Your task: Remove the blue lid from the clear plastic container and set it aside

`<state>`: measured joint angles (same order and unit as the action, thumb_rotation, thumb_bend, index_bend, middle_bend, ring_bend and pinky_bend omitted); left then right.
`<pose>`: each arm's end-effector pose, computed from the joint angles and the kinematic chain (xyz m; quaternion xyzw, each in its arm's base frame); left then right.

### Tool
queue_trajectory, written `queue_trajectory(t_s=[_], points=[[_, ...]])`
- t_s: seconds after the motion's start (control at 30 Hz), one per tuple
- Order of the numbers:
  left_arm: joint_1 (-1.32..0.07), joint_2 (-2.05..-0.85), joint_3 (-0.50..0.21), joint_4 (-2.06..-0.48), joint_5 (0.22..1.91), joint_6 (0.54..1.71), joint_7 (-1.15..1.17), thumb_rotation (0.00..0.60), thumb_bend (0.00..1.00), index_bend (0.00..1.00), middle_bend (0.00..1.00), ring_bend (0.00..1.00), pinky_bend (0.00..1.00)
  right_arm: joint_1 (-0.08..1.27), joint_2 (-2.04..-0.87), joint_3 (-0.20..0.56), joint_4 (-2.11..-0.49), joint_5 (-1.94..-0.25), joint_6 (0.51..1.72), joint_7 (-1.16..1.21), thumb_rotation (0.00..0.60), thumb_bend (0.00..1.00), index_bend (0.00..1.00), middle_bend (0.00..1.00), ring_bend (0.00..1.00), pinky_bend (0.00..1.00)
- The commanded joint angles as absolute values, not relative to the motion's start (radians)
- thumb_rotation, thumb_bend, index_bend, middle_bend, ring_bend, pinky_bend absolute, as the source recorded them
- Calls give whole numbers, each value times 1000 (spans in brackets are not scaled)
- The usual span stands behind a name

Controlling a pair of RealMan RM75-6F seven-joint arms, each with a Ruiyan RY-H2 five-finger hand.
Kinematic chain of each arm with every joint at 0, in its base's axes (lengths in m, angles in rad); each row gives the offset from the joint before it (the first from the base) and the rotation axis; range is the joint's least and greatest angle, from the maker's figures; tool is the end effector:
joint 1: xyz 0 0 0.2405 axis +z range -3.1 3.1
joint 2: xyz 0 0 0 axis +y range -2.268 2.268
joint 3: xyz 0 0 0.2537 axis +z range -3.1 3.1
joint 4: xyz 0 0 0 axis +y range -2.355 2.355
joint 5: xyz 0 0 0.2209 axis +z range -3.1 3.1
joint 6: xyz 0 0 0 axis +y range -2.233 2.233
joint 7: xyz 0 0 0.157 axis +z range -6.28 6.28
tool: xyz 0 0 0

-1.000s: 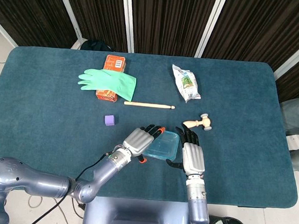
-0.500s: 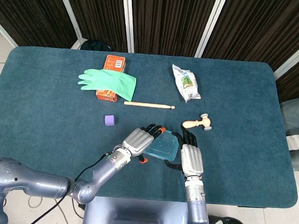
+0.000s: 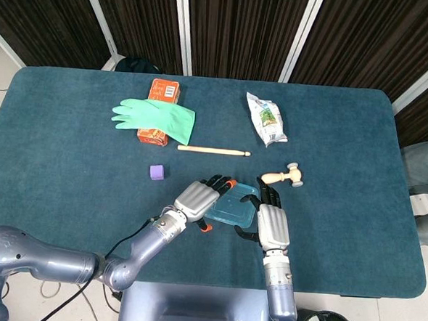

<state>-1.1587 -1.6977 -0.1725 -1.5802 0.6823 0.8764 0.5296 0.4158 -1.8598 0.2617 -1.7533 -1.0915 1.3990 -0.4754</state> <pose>-0.0020 0.3298 -0.1050 -0.8142 -0.3855 -0.3349 0.2763 -0.1088 -0.2655 -0.0425 0.5159 -0.5483 0.4824 0.4477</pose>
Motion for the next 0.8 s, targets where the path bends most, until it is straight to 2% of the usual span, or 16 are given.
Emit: queue_trajectory(t_s=[0.03, 0.27, 0.53, 0.8], points=[[-1156, -1696, -175, -1583, 681, 870, 521, 600, 0, 0, 0, 0, 172, 416, -1860, 260, -1754, -1091, 1398, -476, 600, 526, 449, 0, 0, 0], [-1158, -1692, -178, -1589, 682, 848, 505, 600, 0, 0, 0, 0, 171, 419, -1860, 259, -1756, -1088, 1395, -478, 600, 599, 481, 6, 0, 0], [-1163, -1675, -175, -1601, 664, 814, 490, 600, 0, 0, 0, 0, 167, 422, -1858, 268, -1762, -1081, 1395, -478, 600, 607, 491, 12, 0, 0], [-1175, -1649, -164, -1608, 680, 826, 513, 600, 0, 0, 0, 0, 121, 420, -1854, 271, -1758, -1065, 1396, -478, 600, 609, 491, 12, 0, 0]])
